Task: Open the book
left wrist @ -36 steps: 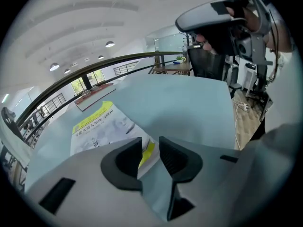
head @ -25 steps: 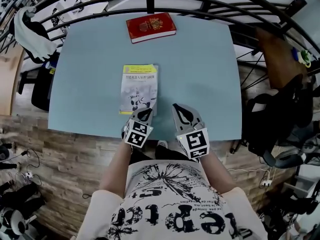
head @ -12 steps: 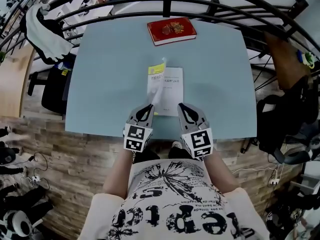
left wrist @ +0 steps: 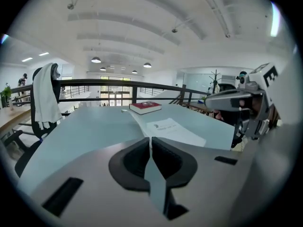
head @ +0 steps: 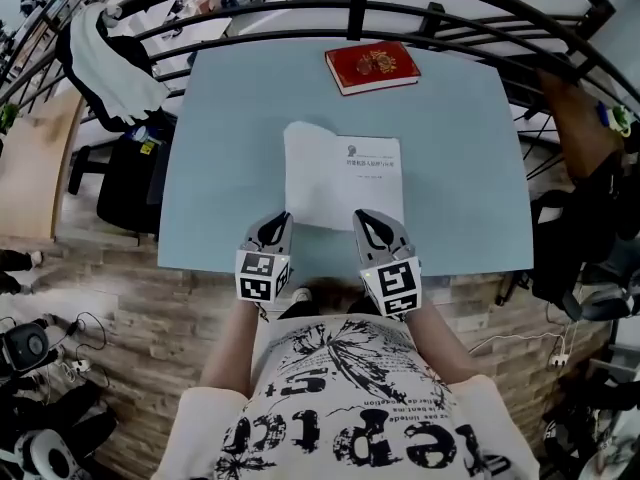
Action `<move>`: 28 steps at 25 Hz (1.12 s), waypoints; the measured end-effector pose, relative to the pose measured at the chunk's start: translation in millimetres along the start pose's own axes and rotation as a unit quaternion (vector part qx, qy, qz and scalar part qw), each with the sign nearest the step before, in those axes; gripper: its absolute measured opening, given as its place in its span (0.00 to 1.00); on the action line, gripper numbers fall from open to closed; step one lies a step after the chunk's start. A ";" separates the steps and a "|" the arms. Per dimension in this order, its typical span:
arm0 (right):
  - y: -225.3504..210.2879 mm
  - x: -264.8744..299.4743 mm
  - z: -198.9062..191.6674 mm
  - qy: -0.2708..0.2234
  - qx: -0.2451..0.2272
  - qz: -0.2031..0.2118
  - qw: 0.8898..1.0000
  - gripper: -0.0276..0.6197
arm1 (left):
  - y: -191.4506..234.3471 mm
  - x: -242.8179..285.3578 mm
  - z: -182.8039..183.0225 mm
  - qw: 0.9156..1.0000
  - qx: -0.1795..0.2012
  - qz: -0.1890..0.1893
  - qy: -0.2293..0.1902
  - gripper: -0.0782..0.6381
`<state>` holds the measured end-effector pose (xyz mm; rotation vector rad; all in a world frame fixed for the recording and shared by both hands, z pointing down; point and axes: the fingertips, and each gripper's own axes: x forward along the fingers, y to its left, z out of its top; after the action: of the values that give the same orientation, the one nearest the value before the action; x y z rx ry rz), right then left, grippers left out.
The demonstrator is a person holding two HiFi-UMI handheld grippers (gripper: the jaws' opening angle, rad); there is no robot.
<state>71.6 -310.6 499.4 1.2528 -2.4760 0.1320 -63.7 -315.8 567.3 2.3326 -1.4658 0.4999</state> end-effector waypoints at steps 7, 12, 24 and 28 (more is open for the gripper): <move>23.6 16.6 1.2 0.004 0.013 -0.021 1.000 0.06 | 33.1 16.0 -59.6 0.997 -0.038 0.014 0.073 0.14; 31.3 15.0 4.7 0.002 0.010 -0.038 0.999 0.06 | 48.4 24.8 -89.7 0.990 -0.090 0.010 0.104 0.14; 17.4 0.4 -2.2 0.013 0.009 -0.057 0.998 0.06 | 60.5 23.6 -96.0 0.985 -0.135 0.027 0.102 0.30; 7.8 -4.2 5.5 -0.002 0.005 -0.052 0.999 0.06 | 61.1 12.8 -60.4 0.988 -0.135 0.040 0.064 0.30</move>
<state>66.1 -304.1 493.4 1.3840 -2.4102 0.1163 -120.7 -323.1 632.4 2.0036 -1.4709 0.4326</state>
